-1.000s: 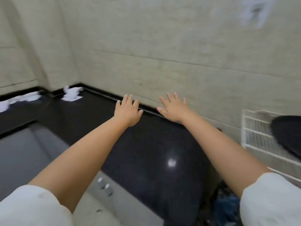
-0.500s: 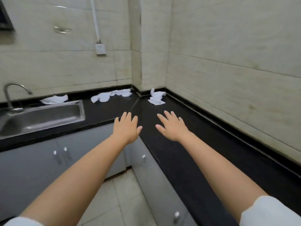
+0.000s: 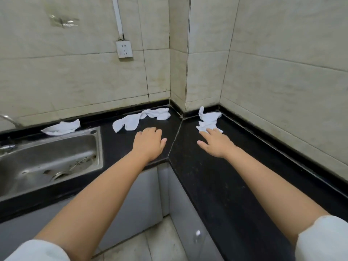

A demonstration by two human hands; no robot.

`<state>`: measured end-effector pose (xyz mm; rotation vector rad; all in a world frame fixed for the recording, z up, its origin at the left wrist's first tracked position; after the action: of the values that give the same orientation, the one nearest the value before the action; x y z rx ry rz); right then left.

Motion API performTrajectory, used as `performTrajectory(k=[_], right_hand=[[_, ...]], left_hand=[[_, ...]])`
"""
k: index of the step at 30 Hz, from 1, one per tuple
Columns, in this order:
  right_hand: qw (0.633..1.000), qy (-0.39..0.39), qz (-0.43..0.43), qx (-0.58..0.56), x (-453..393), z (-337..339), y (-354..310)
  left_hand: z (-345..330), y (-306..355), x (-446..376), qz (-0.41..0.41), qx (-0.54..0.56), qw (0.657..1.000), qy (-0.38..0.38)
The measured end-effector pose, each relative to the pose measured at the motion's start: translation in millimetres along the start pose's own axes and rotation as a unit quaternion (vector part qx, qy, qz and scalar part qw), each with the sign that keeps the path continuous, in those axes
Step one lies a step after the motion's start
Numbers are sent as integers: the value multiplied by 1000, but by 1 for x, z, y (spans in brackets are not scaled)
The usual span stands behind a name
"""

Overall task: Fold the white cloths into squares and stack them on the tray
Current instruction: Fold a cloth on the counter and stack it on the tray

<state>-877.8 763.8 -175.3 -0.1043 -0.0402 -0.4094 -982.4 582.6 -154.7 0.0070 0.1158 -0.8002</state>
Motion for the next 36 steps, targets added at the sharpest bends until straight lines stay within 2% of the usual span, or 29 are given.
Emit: performTrajectory(k=[6,13,21,25,27,29,33,35,36], right_hand=[[996,-36,-77,5,-109,-33,28],[976,-50,-212,-19,-205,-61,64],[945,-85,-311,-62,-250,-116,108],[937,-54,-337,-73,-290,-124,129],[928,-37,-352,-115,-318,-126,137],[897,-4,-397,-196,-345,-131,145],[797,67,-510,-317,-381,-154,164],[773,87,-521,-351,-387,-166,169],[772,102,-510,-365,-385,-168,167]], left_hand=[[-43,-35,-135,-71,13,997,-12],[-104,-42,-277,-191,21,981,-37],[-176,-10,-357,-264,43,959,-99],[-202,-4,-376,-269,56,948,-159],[-213,-9,-384,-262,57,947,-179],[-224,-15,-390,-255,57,946,-190],[-240,-28,-402,-244,56,945,-211],[-241,-30,-407,-243,61,944,-213],[-241,-29,-409,-245,69,943,-212]])
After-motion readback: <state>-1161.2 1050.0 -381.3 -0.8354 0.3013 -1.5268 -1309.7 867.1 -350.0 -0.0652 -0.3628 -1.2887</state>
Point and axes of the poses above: each hand's wrist, its own x-axis away from the middle knuckle, its own z-axis out of the back of the hand, y = z × x, the point moved 4 cm from there along -x, towards the middle knuckle, and after that the axes turned 1 degree about -z, right-handed, at the moved point
